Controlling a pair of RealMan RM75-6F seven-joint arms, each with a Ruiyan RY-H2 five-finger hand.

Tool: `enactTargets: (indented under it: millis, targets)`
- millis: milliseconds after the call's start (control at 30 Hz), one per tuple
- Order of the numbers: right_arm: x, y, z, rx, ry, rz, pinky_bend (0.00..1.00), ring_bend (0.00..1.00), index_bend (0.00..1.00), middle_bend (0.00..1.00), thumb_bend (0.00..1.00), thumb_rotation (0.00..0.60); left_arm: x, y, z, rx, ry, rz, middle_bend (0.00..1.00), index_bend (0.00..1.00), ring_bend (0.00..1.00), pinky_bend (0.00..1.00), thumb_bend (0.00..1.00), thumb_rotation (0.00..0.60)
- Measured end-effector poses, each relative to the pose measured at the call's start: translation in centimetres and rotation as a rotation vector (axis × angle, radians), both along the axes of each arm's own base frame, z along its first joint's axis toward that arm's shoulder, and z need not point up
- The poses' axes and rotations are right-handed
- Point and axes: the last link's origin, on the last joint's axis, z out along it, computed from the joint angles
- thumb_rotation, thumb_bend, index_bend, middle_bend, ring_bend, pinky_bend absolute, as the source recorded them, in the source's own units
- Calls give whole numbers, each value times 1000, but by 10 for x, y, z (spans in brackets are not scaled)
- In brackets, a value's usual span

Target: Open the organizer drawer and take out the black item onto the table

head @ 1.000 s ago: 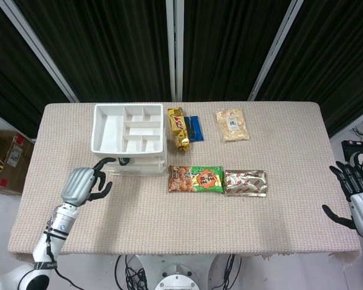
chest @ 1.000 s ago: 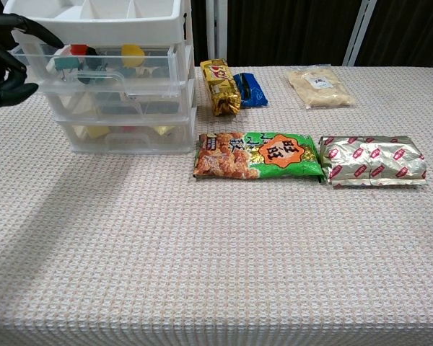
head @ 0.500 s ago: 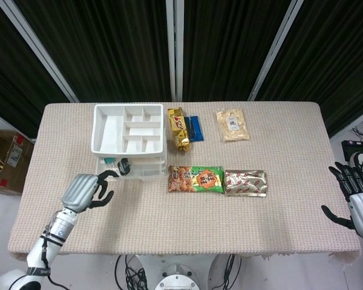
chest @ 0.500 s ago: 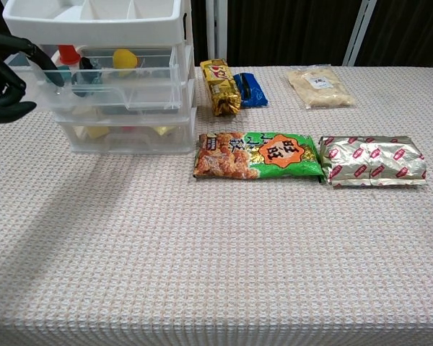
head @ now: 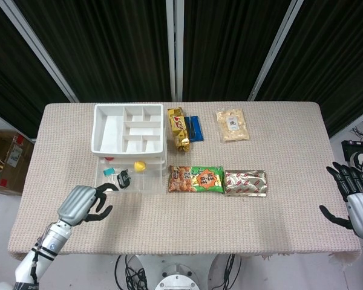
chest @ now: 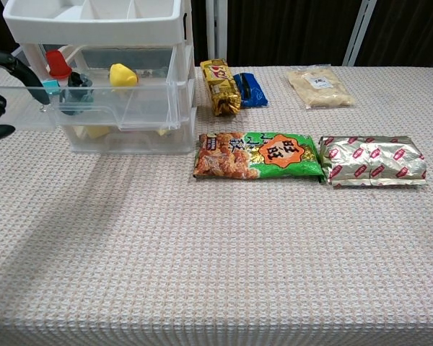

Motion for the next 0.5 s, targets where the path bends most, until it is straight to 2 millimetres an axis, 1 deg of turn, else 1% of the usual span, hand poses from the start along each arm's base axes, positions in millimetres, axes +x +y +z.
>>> enactTargets:
  millis: [67,133,333,400,500]
  targets:
    - [0,0,1,-3,-1,1,0,0,0,0,173,600,0,-1,3,0,14,-8,796,254,889,1000,343,600]
    - [1,1,2,-5,-1,2,0,0,0,0,173,600,1,-2,7,6,28,-19,793,233,889,1000,334,600]
    - [1,2,5,-12,-1,3,0,0,0,0,173,600,5,-6,28,41,104,-79,791,236,886,1000,319,600]
    - [0,2,4,-10,-1,0,0,0,0,0,174,600,8,-2,37,66,139,-115,794,253,886,1000,316,600]
    - [1,3,3,-8,0,2,0,0,0,0,174,600,17,13,50,125,219,-201,799,281,884,1000,315,600]
